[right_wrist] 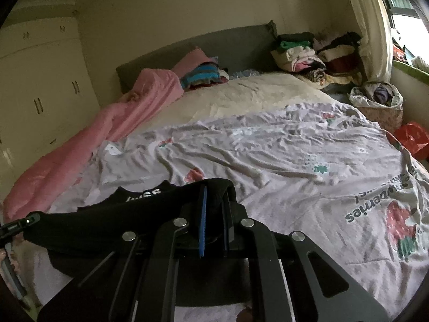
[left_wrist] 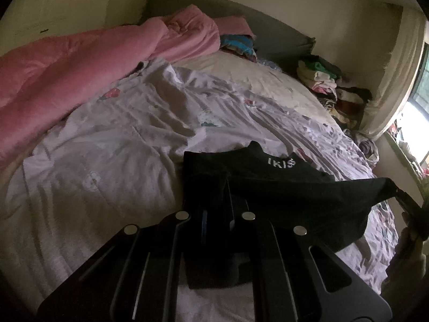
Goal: Fold small clothes
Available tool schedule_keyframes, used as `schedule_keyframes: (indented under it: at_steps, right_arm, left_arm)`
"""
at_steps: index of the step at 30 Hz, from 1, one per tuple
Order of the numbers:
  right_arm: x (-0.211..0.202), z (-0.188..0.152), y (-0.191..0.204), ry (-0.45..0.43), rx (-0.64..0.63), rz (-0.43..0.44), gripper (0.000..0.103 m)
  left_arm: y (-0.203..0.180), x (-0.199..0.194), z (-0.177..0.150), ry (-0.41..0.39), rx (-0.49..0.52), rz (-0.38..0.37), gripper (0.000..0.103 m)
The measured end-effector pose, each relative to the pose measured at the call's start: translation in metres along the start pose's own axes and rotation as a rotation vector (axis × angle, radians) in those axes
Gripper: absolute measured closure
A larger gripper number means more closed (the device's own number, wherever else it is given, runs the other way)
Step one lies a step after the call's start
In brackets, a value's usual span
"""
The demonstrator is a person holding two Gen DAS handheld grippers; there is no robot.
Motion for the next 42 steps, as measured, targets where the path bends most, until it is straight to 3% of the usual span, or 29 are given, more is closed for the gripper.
schedule_keyframes:
  at_steps: [15, 19, 21, 28, 35, 36, 38, 42]
  right_arm:
    - [0.065, -0.015, 0.01, 0.083, -0.052, -0.076, 0.094]
    - [0.068, -0.027, 0.011, 0.086, -0.077, -0.108, 0.085]
    - [0.065, -0.032, 0.012, 0.083, -0.091, -0.111, 0.07]
    - [0.038, -0.045, 0.015, 0.063, -0.085, -0.079, 0.056]
    - [0.012, -0.063, 0.035, 0.058, -0.158, -0.042, 0.057]
    - [0.01, -0.065, 0.037, 0.063, -0.165, -0.035, 0.059]
    - [0.006, -0.072, 0.044, 0.077, -0.187, -0.01, 0.073]
    - [-0.001, -0.084, 0.055, 0.085, -0.235, 0.006, 0.076]
  left_arm:
    - [0.02, 0.053, -0.007, 0.038, -0.032, 0.049, 0.098]
    - [0.021, 0.05, -0.012, 0.03, -0.031, 0.042, 0.093]
    - [0.021, 0.043, -0.011, -0.002, -0.024, 0.065, 0.067]
    - [0.008, 0.013, -0.015, -0.078, 0.053, 0.099, 0.066]
    - [-0.018, 0.012, -0.043, -0.021, 0.115, 0.048, 0.066]
    - [-0.02, 0.014, -0.049, -0.008, 0.119, 0.045, 0.067]
    - [-0.024, 0.018, -0.059, 0.017, 0.129, 0.038, 0.07]
    - [-0.033, 0.025, -0.076, 0.061, 0.158, 0.037, 0.076]
Point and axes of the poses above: each gripper's, at about its wrist camera, not at the fingertips, and x roughly the way its jaws point, y to its left, z to its top, the point moved 3 cm from there along x, roughly the way its jaws point, and after that the axes turned 9 degrees about -z, right-handed, at the moved point
